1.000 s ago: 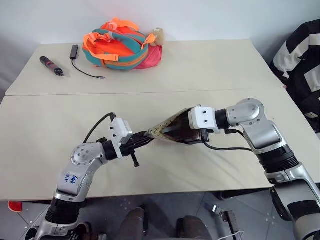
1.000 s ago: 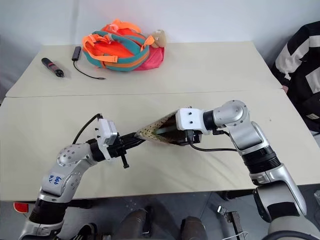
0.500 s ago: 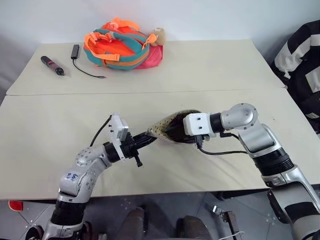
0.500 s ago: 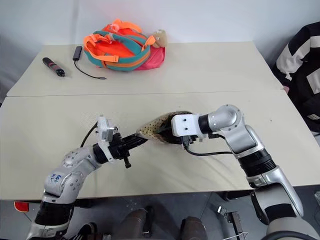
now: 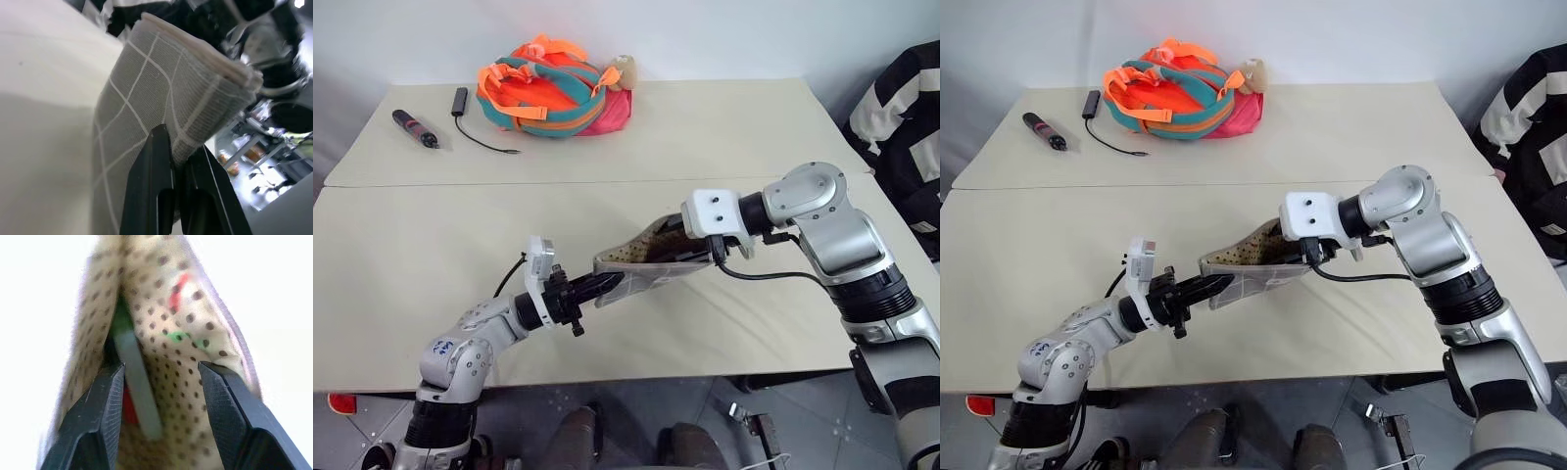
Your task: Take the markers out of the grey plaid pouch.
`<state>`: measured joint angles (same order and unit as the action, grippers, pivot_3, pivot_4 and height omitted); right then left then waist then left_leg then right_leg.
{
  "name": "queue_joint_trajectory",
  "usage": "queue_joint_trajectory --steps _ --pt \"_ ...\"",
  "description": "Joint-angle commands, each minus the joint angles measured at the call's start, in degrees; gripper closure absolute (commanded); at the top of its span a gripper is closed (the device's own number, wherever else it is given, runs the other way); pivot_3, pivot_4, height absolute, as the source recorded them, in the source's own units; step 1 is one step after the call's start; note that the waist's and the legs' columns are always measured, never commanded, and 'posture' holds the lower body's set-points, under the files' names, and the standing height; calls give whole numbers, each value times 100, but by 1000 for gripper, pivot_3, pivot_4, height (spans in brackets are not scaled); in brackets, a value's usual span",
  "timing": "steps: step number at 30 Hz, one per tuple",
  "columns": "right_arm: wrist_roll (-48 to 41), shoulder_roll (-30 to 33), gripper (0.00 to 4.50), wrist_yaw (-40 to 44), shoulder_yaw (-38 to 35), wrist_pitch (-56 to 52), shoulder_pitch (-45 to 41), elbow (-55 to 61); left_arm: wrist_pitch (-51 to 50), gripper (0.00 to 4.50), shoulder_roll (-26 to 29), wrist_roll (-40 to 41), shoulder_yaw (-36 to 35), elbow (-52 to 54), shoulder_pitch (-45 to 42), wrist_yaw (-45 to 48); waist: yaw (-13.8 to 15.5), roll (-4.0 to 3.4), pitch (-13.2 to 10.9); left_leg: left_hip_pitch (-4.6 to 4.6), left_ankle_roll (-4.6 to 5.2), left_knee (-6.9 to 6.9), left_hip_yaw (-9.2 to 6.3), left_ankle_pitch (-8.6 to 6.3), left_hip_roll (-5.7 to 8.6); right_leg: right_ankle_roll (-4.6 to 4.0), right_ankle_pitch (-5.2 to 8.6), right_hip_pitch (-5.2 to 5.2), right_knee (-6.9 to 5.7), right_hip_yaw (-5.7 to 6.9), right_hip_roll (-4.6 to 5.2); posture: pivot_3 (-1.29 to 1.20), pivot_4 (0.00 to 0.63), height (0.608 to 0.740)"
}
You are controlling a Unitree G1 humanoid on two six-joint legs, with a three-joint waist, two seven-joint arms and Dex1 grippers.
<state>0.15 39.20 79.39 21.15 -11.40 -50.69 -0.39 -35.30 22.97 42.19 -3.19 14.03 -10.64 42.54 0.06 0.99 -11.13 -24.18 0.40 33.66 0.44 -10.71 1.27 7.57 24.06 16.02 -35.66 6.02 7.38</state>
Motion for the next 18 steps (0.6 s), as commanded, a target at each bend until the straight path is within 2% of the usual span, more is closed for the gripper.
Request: queue_joint_trajectory --steps 1,5,10,18 --pt "261 -24 2028 -32 268 260 112 49 547 4500 -106 -348 -46 -59 -6 -64 3 2 -1 1 1 2 2 -1 1 0 0 -1 -1 -1 1 0 150 740" --pt "639 -57 2028 -208 453 608 24 -334 718 4500 -101 -487 -97 -121 -2 -38 1 2 -1 1 1 8 0 -2 1 3 -1 -3 -2 -1 1 0 150 740" --pt "646 -276 2028 -261 504 662 1 -448 734 4500 -177 -499 -97 -103 75 -103 -10 2 -1 2 -2 8 -1 -4 -2 3 -1 -4 -2 -1 -2 0 150 740" --pt "1240 -690 2028 -1056 591 1307 -31 -889 612 4500 -234 -378 -71 -20 91 -105 -13 2 -1 2 -2 9 -1 -4 -3 3 -1 -4 -2 -2 -3 0 150 740"
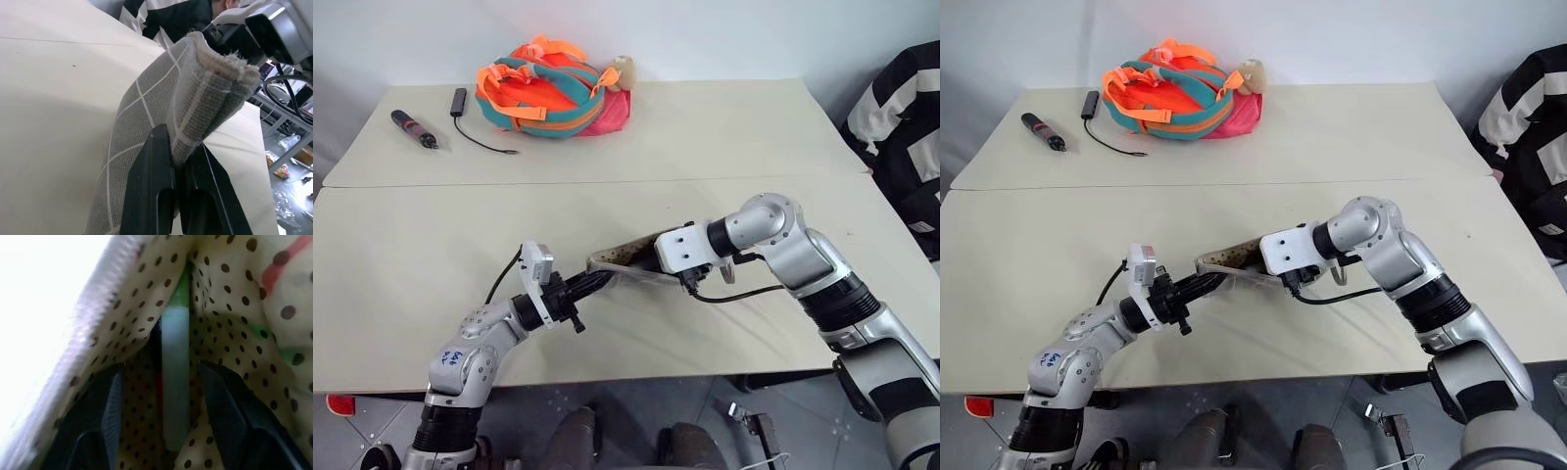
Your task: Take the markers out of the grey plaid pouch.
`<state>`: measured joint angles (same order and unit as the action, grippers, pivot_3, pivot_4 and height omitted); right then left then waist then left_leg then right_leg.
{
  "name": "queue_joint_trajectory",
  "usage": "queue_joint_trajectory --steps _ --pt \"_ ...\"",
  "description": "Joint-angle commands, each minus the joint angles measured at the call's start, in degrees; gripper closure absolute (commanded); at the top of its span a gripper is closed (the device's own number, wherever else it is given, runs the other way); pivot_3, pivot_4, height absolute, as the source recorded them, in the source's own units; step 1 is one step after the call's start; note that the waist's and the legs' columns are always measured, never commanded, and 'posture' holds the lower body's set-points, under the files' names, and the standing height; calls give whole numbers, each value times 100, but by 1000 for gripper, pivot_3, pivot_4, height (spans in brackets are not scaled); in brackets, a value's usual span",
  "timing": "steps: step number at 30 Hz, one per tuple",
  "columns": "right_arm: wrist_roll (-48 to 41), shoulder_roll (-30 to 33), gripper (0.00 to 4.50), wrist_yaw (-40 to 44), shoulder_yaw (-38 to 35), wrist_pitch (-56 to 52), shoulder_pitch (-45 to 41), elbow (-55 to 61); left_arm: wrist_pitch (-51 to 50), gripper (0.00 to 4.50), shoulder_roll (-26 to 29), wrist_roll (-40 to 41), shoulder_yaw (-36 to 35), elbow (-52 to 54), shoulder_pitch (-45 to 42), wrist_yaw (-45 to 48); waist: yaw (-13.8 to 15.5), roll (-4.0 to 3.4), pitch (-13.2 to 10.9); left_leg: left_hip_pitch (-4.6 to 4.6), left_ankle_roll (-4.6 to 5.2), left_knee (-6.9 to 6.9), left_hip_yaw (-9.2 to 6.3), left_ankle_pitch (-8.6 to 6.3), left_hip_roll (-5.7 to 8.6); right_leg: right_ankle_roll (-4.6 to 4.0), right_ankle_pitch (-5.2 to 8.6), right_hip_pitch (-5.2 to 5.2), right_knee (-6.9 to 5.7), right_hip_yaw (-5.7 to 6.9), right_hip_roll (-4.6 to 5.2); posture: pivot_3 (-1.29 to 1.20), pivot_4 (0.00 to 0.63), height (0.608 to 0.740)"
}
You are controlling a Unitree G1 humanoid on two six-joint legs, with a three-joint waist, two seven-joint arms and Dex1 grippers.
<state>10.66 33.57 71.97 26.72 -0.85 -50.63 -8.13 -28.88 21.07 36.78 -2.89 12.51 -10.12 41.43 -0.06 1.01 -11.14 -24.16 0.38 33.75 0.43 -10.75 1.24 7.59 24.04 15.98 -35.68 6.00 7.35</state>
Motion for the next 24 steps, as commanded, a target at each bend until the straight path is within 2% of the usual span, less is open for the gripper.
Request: queue_joint_trajectory --steps 1,2,5,24 --pt "208 -159 2028 -321 34 264 -23 -146 -30 4500 -41 148 -85 134 34 14 1 0 0 1 0 0 0 0 0 0 0 0 0 0 -1 0 150 740" --pt "243 -180 2028 -333 49 321 -6 -203 -27 4500 -44 120 -66 131 30 17 2 0 0 0 0 0 0 0 0 0 0 0 0 0 -1 0 150 740" --pt "372 -241 2599 -453 82 481 41 -310 -11 4500 -42 51 -5 119 40 53 2 0 0 0 0 0 0 0 0 0 0 0 0 0 0 0 150 740" --pt "1156 -750 2599 -1346 215 1126 -83 -1303 -262 4500 -179 236 17 192 32 82 -18 0 0 5 -1 -2 1 0 -3 0 0 0 -3 -4 -4 0 150 740"
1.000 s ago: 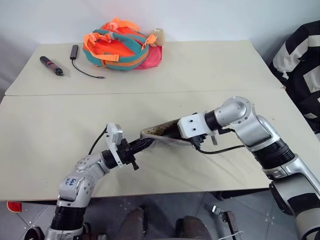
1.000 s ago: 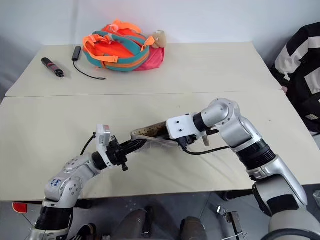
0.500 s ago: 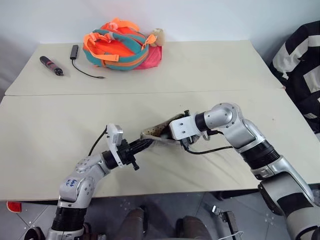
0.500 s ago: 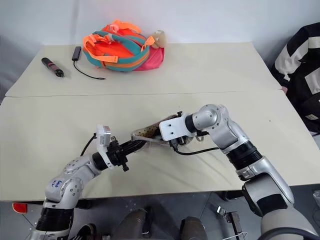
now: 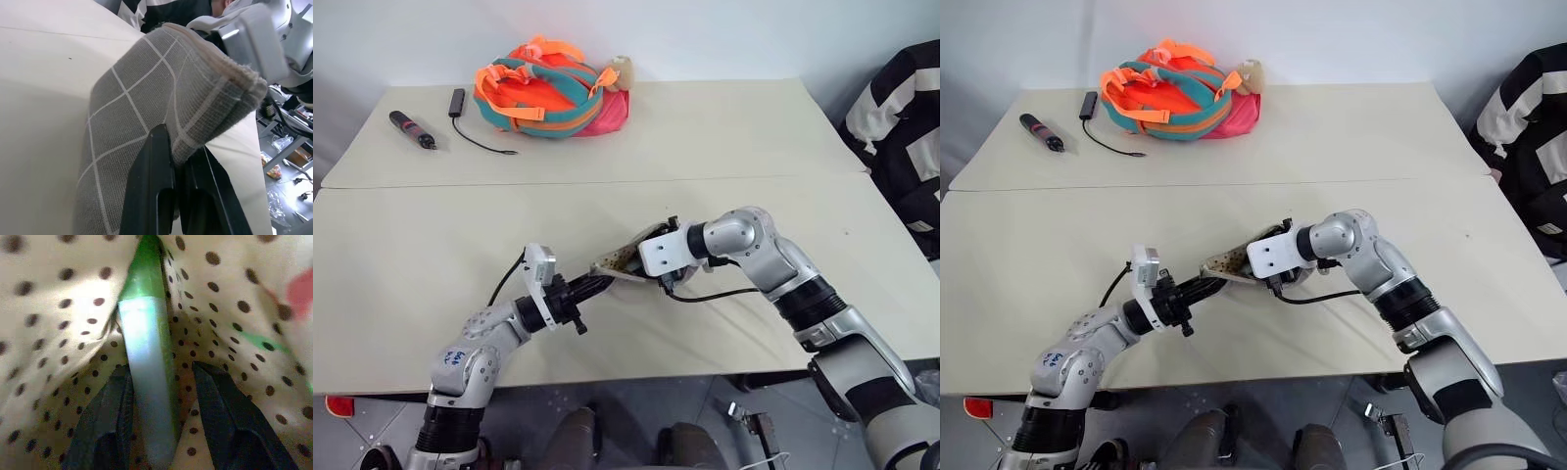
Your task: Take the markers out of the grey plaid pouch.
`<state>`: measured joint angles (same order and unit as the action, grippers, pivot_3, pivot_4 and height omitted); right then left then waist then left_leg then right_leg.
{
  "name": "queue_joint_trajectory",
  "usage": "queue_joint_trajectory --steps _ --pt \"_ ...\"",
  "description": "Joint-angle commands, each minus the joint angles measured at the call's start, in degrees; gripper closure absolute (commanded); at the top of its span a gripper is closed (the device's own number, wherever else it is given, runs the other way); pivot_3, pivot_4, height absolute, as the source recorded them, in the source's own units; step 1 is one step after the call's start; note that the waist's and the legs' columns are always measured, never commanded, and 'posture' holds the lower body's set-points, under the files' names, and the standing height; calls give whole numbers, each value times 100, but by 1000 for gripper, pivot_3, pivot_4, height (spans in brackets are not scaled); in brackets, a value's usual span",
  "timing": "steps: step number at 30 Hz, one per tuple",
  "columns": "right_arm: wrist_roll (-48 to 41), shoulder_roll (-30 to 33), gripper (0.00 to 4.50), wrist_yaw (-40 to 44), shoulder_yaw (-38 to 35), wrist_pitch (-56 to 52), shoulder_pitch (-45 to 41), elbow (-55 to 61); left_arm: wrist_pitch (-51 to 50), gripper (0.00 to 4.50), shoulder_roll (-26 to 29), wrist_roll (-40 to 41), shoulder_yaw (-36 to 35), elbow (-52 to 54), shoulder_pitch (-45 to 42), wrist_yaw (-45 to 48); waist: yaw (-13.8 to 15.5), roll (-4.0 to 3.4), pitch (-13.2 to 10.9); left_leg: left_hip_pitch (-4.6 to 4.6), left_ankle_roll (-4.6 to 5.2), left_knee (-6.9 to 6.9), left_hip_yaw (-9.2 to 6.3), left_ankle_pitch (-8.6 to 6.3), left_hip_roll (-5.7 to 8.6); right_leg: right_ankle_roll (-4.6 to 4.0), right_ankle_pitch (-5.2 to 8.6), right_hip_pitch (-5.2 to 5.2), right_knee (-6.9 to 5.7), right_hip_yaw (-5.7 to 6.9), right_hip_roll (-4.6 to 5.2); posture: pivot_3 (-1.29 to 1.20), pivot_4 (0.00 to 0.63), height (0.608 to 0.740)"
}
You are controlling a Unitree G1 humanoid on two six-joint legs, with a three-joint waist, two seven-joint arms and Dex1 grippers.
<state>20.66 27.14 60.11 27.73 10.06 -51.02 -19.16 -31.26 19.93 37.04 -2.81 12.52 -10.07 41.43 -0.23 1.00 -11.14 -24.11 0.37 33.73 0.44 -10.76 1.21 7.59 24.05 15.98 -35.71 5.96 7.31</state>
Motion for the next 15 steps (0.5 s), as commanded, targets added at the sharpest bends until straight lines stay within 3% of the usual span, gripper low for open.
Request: queue_joint_trajectory --steps 1,8,13,15 --pt "244 -118 2599 -196 171 103 -41 -285 -16 4500 -65 191 16 202 30 88 2 0 0 0 0 0 0 0 0 0 0 0 0 -1 0 0 150 740" --pt "507 -347 2599 -529 328 392 -52 -827 -29 4500 -63 146 23 271 58 95 -16 0 0 10 -2 0 0 -1 -3 0 0 -9 -1 -2 -3 0 150 740" --pt "261 -291 3788 -403 95 393 -31 -690 19 4500 -39 117 -39 279 84 70 -18 0 0 47 -7 -19 7 -4 -3 -1 1 -39 9 -10 -4 0 150 740" --pt "4 -205 3813 -206 -93 285 -22 -465 52 4500 -43 105 -87 267 86 38 -7 0 0 49 -10 -23 7 -6 -3 -1 1 -39 11 -11 -4 0 150 740"
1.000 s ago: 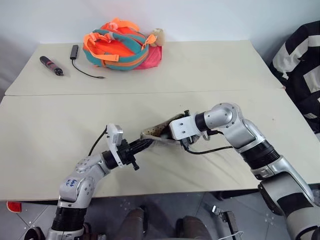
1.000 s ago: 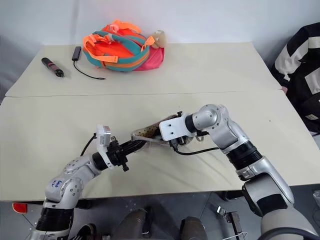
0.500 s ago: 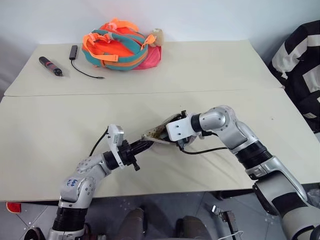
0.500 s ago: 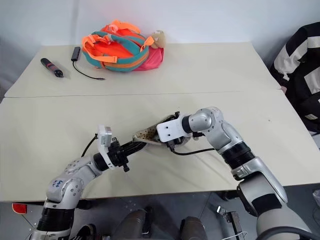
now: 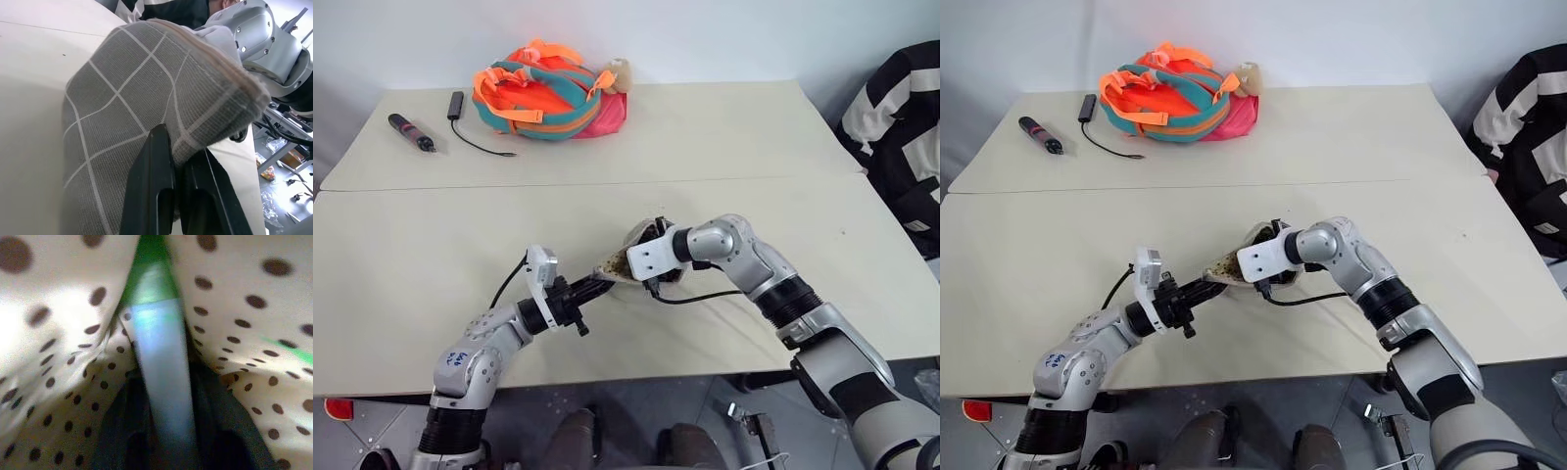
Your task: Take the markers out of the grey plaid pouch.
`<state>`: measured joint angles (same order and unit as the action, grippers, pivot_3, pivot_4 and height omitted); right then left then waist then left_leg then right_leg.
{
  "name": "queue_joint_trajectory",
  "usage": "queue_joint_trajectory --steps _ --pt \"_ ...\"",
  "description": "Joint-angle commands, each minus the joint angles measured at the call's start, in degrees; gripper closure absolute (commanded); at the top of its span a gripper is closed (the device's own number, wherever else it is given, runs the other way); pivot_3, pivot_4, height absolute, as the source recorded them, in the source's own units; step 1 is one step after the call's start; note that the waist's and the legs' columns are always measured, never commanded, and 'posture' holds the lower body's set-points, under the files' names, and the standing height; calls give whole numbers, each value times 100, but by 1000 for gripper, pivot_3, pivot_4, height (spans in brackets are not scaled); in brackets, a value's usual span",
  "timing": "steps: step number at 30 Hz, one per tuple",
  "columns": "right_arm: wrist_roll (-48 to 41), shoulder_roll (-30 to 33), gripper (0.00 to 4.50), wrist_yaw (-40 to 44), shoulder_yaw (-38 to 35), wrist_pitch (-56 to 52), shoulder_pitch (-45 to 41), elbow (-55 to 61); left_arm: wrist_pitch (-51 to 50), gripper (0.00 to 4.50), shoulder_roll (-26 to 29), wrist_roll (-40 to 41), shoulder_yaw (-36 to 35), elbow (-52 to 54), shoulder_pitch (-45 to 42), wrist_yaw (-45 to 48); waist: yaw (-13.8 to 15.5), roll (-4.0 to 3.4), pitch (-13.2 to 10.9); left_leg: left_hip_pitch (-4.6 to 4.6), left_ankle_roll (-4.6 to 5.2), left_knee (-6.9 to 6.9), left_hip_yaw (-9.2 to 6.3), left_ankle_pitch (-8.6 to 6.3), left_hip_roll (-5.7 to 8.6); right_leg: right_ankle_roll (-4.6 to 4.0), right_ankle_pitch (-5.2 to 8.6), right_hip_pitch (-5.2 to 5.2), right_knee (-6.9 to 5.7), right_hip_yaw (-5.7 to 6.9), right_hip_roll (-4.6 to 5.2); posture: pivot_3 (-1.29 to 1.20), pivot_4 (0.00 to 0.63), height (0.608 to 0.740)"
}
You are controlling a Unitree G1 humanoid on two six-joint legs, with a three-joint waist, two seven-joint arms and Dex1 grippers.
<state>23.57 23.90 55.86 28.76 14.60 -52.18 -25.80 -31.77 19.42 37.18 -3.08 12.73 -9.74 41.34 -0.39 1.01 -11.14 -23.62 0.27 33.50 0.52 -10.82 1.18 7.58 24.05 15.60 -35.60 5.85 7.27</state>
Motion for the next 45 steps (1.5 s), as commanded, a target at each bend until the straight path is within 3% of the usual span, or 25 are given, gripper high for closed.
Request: queue_joint_trajectory --steps 1,7,13,19,24,30,36,41,45 --pt "-456 153 3813 329 -301 -257 97 330 140 4500 14 58 -76 229 49 34 16 0 0 -1 0 -3 0 0 0 0 0 1 3 1 0 0 150 740" --pt "-2015 363 3814 1278 -1109 -1526 221 1698 683 4500 83 -342 -195 -67 -92 -83 53 0 -3 -14 1 -8 -3 -1 1 0 0 6 13 8 2 0 150 740" --pt "-2358 535 3814 1407 -1303 -1999 297 2135 1052 4500 199 -536 -110 -245 -209 -32 47 0 -3 -20 4 -4 -5 -3 4 0 -1 5 17 13 4 0 150 740" --pt "-1547 704 3814 898 -996 -1293 130 1614 1035 4500 313 -616 201 -88 -165 97 31 -2 -4 -20 3 -11 -2 -3 3 0 0 12 18 11 2 0 150 740" --pt "-1551 1023 3815 1522 -710 -1149 264 1783 1535 4500 351 -1034 336 -125 -236 59 59 -1 -5 -24 3 -8 -2 -3 5 1 0 11 22 13 4 0 150 740" --pt "-1108 1248 3820 1464 -430 -533 391 1563 2013 4500 408 -1385 447 -207 -255 124 56 -1 -5 -29 5 -2 -4 -4 4 2 -1 11 24 14 3 0 150 740" --pt "-1081 1153 3820 1321 -525 -691 390 1593 2398 4500 641 -1833 678 -159 -178 270 47 -1 -5 -29 5 -4 -4 -4 3 2 -1 12 24 15 2 0 150 740" --pt "-1018 1354 3820 1283 -677 -480 3 1263 2646 4500 697 -2101 676 -315 -284 182 44 -3 -7 -30 5 -2 -4 -4 4 2 -1 13 23 15 3 0 150 740" --pt "-867 1484 3821 1435 -503 -717 187 1349 2829 4500 676 -2266 611 -468 -405 50 55 -3 -7 -30 5 -4 -6 -4 4 2 -1 12 25 16 3 0 150 740"
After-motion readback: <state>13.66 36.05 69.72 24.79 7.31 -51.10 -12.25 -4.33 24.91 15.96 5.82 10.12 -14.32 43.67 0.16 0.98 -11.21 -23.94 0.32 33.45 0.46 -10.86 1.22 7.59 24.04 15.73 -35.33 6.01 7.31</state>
